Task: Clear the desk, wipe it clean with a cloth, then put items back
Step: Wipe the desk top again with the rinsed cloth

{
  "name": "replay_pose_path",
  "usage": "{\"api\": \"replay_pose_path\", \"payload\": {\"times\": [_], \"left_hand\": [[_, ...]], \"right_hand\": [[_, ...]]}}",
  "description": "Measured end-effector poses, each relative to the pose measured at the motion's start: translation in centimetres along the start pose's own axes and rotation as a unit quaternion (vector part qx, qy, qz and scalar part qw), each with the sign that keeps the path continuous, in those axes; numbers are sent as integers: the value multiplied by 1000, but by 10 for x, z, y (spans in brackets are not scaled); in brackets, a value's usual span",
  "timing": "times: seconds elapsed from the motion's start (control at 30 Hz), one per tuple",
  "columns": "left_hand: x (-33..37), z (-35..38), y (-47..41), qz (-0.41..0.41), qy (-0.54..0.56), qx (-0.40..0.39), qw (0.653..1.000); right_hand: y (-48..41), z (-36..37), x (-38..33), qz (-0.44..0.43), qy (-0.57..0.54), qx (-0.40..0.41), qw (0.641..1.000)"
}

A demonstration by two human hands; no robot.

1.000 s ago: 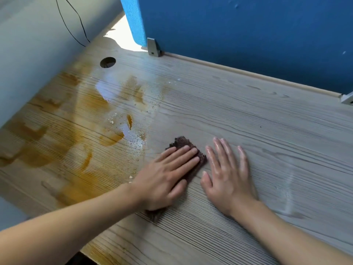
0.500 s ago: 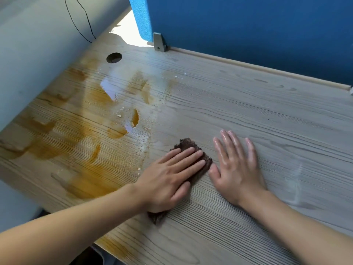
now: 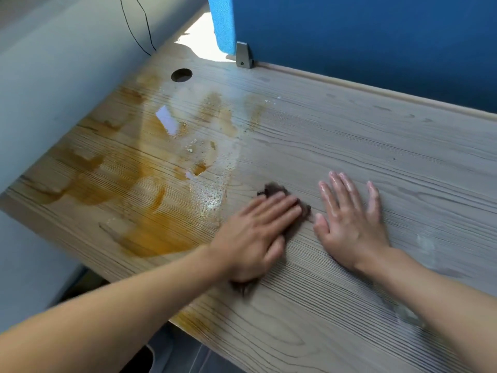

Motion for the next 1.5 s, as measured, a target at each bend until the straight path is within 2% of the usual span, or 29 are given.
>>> {"api": "replay_pose_path", "payload": {"times": [0.1,0.17,0.27,0.37,0.43,0.47,0.53,0.6,0.63,0.7,0.8,0.87,0.9,0.97,1.07,1.1,1.17,1.27,1.33,1.4,1.5], "left_hand": [[-46,-17,-42,-197,-10,52,979],[-53,-17,-50,-241,-14,55,969],[-18,-6,-13,-172,-39,48,983],[21,3,46,-8,-30,-7,1000],[7,-1,49,71,-19,-52,996],[-6,-6,37,66,-25,-53,996],[-39,-14,7,-53,-33,-22,998],[-59,-17,-10,-189,-42,22,981],[-58,-14,-10,-211,-41,32,976],[-34,-8,7,-173,-46,22,984],[12,-1,57,-15,-35,-16,999],[13,-1,69,72,-15,-66,995],[2,-3,63,83,-14,-74,994],[-28,-11,35,10,-25,-45,999],[-59,-20,4,-184,-34,19,982],[-54,-16,4,-202,-38,27,978],[-27,-9,26,-160,-44,24,986],[18,0,74,11,-21,-26,999],[9,0,78,80,0,-69,994],[-18,-7,55,32,-14,-52,998],[-53,-18,21,-171,-31,7,985]], "right_hand": [[24,-14,-30,-27,-48,28,998],[46,-12,-52,-69,-54,13,996],[58,-2,-56,-87,-30,-9,996],[55,-2,-58,-88,-15,-9,996],[55,-2,-59,-83,-13,-6,996],[55,-1,-58,-84,-11,-4,996],[54,-3,-58,-89,-7,-4,996],[55,-2,-57,-85,-6,-2,996],[55,-2,-58,-85,-6,-4,996],[56,-1,-58,-85,-9,-5,996],[55,-2,-57,-84,-10,-2,996],[54,-2,-58,-85,-7,-1,996],[54,-3,-57,-83,-7,0,997],[54,-3,-58,-85,-6,0,996],[56,-3,-58,-81,1,-8,997],[55,-2,-57,-79,4,-8,997],[55,-1,-58,-79,1,-12,997],[54,-1,-58,-77,1,-7,997],[54,-1,-59,-77,1,-9,997],[53,0,-58,-77,0,-7,997],[55,0,-57,-75,6,-14,997]]}}
Point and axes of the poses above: each hand's wrist, its own y-axis away from the middle knuckle, its own z-axis out of the palm, x = y × z, the point moved 4 cm from there along -y, towards the middle knuckle, and after that the axes turned 6 degrees about y, right-handed, at the moved point
